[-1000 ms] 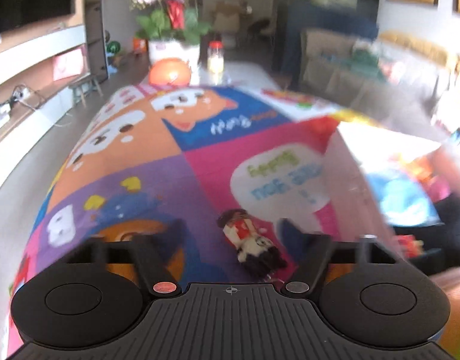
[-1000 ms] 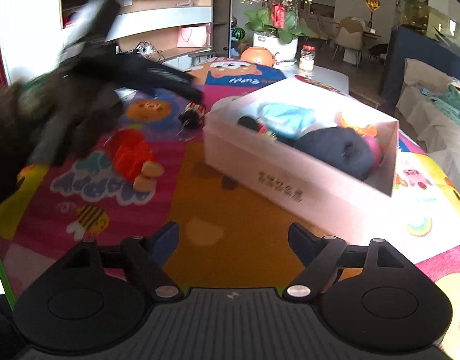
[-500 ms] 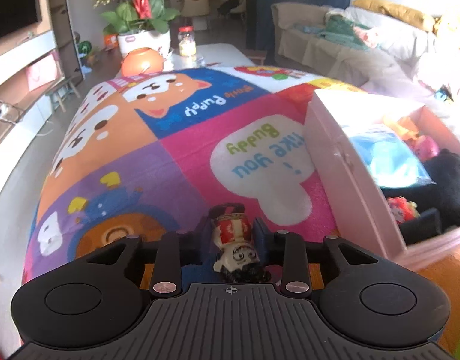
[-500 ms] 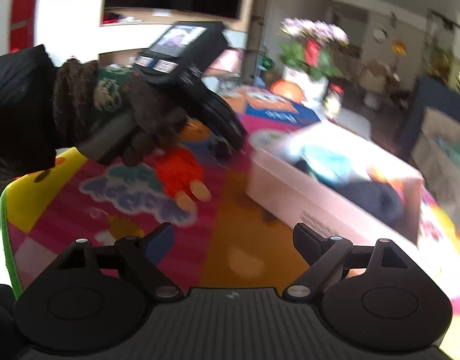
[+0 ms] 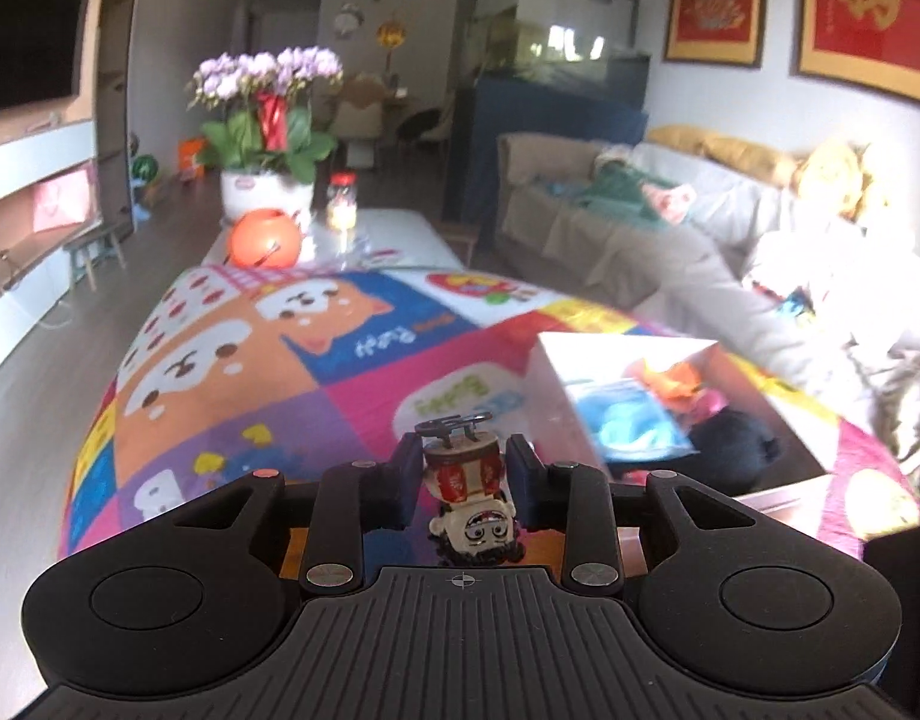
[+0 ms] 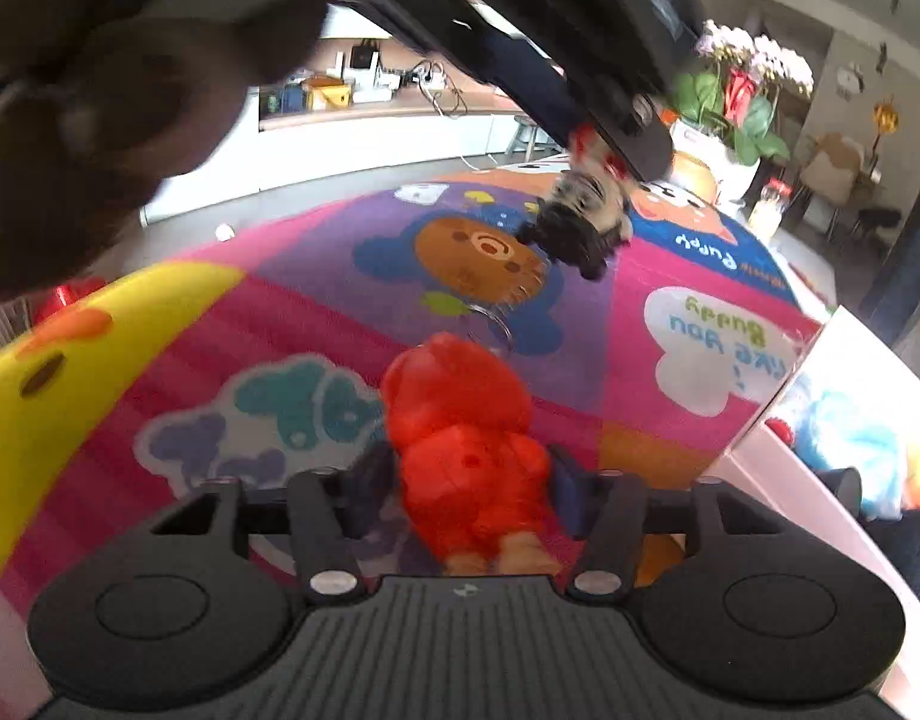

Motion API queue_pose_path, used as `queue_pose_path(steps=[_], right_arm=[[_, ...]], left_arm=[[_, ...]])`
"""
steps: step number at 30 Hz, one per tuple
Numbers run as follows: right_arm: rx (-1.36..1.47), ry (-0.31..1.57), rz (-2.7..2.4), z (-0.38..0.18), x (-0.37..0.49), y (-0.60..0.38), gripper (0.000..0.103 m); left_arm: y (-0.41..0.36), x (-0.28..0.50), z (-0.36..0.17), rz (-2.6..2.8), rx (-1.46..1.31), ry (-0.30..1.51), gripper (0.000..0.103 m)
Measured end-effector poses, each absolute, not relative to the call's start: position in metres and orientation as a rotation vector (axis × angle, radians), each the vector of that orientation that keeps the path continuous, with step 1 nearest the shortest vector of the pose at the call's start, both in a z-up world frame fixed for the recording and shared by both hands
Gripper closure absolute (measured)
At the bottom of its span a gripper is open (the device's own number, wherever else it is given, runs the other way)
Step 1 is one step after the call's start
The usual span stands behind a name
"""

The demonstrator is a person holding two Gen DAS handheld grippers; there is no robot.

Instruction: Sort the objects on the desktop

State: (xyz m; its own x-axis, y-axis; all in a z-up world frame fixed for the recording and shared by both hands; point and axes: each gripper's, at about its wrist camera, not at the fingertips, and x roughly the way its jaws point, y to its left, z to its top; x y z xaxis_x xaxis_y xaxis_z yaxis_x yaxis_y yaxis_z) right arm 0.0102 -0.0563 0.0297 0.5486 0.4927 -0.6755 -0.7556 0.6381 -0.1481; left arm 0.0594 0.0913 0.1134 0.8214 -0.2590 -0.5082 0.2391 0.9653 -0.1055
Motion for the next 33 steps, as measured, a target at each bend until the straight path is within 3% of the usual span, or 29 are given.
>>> queue_pose_path(steps=[7, 14, 15, 18, 20, 24, 26, 33], right_arm=[[-0.432, 0.682, 0.667, 0.044, -0.024, -0.135, 0.056], [-0.564, 0.611, 0.341, 0.04, -0.057, -0.208, 0.055], [-0.566, 0.607, 0.323, 0.039, -0.059, -0.211, 0.054], [-0.493, 0.63, 0.349, 0.043, -0.065, -0.22, 0.034], [-0.412, 0.633, 0.435, 0.051, -0.072, -0.227, 0.03], [-0.262, 0.629, 0.507, 0.065, -0.074, -0.246, 0.018], [-0.21, 0.634, 0.477, 0.067, -0.069, -0.252, 0.017], [0.035, 0.744, 0.327, 0.049, -0.048, -0.277, 0.016]], left_arm=[[0.063, 0.012, 0.103, -0.407, -0.032, 0.528, 0.069], [0.01, 0.012, 0.049, -0.513, -0.018, 0.651, 0.069], [0.004, 0.012, 0.042, -0.501, 0.006, 0.664, 0.068], [-0.004, 0.004, 0.029, -0.494, 0.063, 0.688, 0.063], [-0.003, -0.004, 0.026, -0.502, 0.083, 0.695, 0.046], [0.005, -0.01, 0.021, -0.461, 0.1, 0.709, 0.038], [0.006, -0.006, 0.021, -0.444, 0.085, 0.715, 0.034], [-0.024, 0.017, 0.013, -0.442, 0.091, 0.695, 0.034]])
